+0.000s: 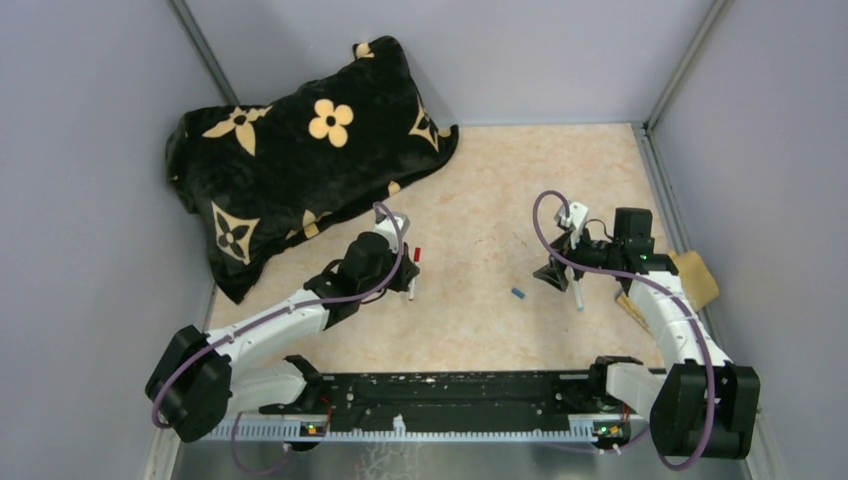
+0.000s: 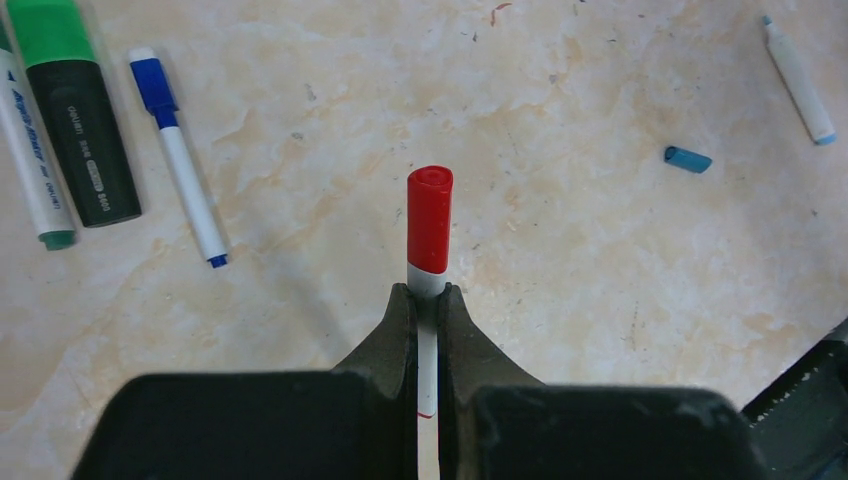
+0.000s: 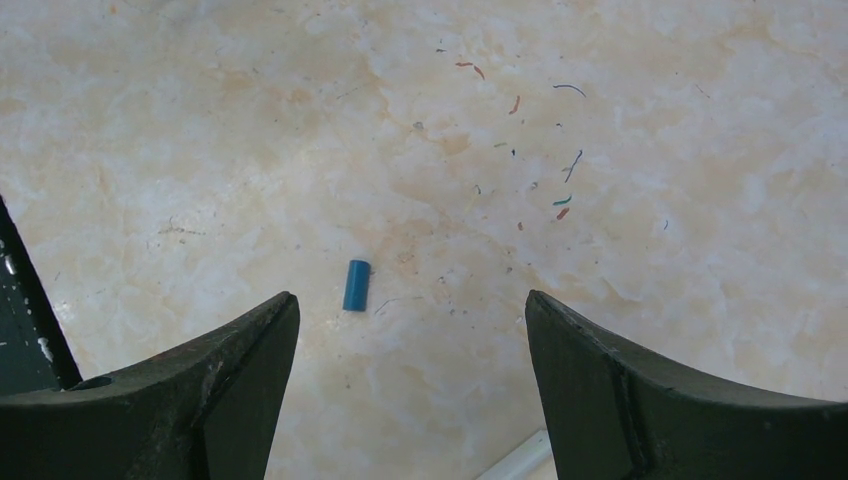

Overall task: Insert the pens into the pen caps
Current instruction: Place the pen at the center of the board.

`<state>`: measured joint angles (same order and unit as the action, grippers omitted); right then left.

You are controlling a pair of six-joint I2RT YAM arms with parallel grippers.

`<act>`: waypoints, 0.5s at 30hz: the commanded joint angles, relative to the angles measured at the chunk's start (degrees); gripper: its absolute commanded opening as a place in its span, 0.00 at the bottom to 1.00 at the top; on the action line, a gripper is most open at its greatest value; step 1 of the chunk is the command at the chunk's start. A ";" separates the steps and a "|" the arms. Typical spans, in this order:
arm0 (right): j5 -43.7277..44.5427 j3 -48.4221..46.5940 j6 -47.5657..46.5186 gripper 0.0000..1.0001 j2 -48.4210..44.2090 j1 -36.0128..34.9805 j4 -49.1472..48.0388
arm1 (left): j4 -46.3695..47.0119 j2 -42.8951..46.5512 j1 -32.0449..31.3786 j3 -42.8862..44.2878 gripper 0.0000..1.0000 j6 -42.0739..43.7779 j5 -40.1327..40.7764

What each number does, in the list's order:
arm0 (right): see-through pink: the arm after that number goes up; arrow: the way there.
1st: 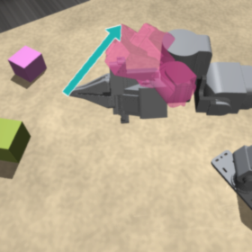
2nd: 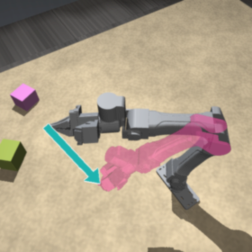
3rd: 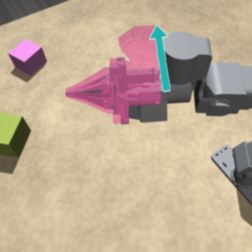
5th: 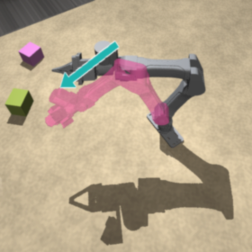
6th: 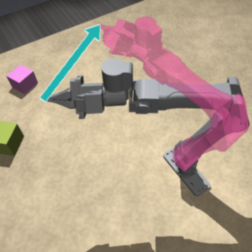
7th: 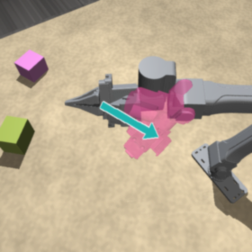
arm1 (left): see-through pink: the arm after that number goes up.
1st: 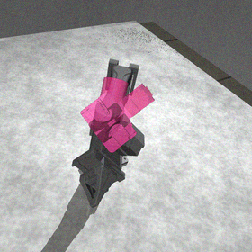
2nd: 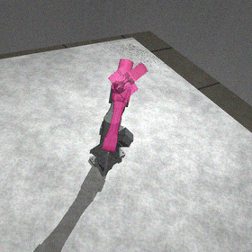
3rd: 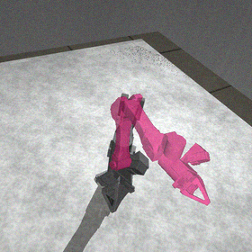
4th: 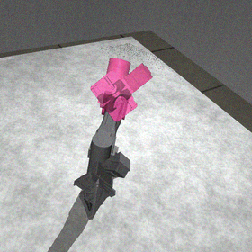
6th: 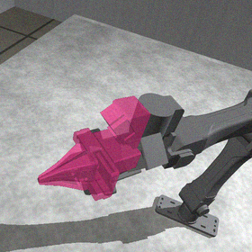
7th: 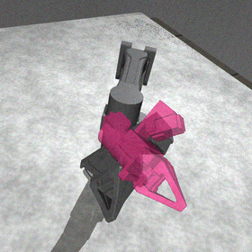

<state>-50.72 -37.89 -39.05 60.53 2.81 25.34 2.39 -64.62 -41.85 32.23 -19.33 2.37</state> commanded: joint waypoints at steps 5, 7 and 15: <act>0.23 -1.49 -1.65 0.81 0.14 0.48 -0.65 | -2.13 -1.48 2.07 2.48 0.00 3.28 2.98; 0.23 -1.49 -1.72 0.81 0.24 0.51 -0.71 | -3.74 -1.76 2.56 2.64 0.00 3.47 3.07; 0.23 -1.31 -1.66 0.81 -0.05 0.45 -0.73 | -6.19 -6.38 5.26 5.82 0.03 2.23 7.73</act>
<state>-50.19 -37.89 -39.53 60.58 2.81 25.36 -1.43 -68.49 -37.98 35.09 -16.84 5.91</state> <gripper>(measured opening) 0.812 0.036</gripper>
